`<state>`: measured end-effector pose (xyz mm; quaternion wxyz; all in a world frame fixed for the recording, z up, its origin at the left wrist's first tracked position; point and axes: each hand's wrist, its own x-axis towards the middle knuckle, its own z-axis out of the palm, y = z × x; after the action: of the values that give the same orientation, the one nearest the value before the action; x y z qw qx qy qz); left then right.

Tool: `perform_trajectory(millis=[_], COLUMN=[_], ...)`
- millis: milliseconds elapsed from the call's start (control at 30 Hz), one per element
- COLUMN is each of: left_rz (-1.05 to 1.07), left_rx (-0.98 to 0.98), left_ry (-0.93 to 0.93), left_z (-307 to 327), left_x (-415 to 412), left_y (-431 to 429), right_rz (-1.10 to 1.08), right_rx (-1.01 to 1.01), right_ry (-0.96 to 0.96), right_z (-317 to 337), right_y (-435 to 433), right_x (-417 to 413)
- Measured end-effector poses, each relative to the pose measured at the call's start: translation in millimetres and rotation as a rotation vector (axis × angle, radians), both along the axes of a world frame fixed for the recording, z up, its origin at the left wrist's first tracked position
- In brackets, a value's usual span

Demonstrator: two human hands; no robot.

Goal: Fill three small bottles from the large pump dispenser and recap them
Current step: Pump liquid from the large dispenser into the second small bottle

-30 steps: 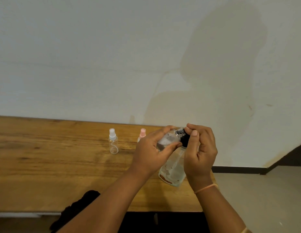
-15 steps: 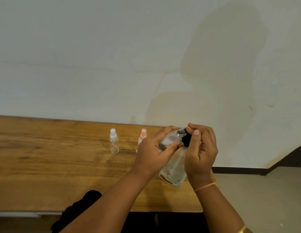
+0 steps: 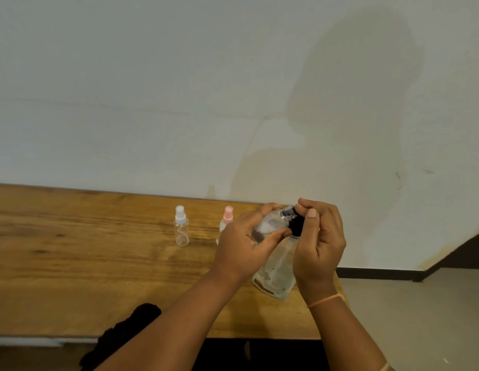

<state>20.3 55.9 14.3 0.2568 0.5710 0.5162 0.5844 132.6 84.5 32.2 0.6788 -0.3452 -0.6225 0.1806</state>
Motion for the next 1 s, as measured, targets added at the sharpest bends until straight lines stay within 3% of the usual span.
perform_trajectory(millis=[700,1000], left_rz=[-0.025,-0.045], left_rx=[0.006,-0.005], left_ry=[-0.047,-0.059], left_z=[4,3], left_x=[2,1], left_y=[-2,-2], right_rz=[0.044,0.000], right_rx=[-0.023,0.064], right_ry=[0.039,-0.025], right_z=[7,3], right_y=[-3,1], right_x=[0,3])
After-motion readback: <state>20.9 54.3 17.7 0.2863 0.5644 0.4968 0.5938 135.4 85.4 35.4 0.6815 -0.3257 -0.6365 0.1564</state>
